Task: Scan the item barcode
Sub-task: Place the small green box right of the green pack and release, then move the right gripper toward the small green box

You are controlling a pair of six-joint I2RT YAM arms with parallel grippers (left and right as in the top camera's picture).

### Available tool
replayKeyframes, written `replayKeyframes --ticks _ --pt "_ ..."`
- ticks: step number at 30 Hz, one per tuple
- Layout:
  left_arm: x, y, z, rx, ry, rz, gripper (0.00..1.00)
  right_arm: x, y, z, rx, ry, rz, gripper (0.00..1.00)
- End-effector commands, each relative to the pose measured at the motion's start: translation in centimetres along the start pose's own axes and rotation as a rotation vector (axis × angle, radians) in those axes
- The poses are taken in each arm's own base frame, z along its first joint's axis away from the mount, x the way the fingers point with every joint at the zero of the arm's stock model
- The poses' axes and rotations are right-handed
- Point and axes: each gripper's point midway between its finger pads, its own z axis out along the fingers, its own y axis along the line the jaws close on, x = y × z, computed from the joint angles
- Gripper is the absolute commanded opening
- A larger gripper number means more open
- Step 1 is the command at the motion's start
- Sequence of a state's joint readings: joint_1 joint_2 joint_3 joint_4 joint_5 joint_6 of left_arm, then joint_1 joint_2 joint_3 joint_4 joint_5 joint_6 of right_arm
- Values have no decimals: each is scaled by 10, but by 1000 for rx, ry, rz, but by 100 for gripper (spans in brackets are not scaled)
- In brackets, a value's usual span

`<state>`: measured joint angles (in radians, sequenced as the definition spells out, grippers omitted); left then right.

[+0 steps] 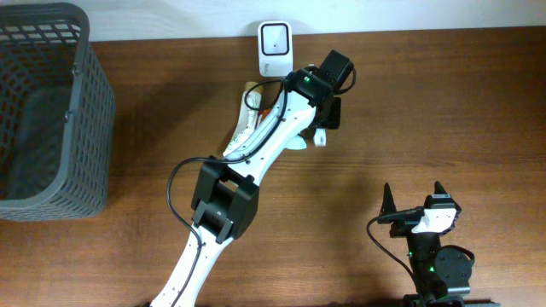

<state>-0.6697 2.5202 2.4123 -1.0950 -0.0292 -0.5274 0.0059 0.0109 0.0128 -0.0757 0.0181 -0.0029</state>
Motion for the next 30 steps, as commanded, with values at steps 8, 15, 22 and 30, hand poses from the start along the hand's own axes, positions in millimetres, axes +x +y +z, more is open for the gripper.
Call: replayKeyframes --ticks 8,15,22,30 --pt "-68 54 -102 3 -172 -68 55 3 -3 0 18 4 4 99" --pt "-106 157 -242 -72 -389 -80 99 3 -4 0 18 4 4 99" --pt "-95 274 -261 -372 -370 -245 99 3 -4 0 18 4 4 99" --pt "-53 329 -210 -431 -129 -269 99 -8 34 -3 -202 -29 97 98"
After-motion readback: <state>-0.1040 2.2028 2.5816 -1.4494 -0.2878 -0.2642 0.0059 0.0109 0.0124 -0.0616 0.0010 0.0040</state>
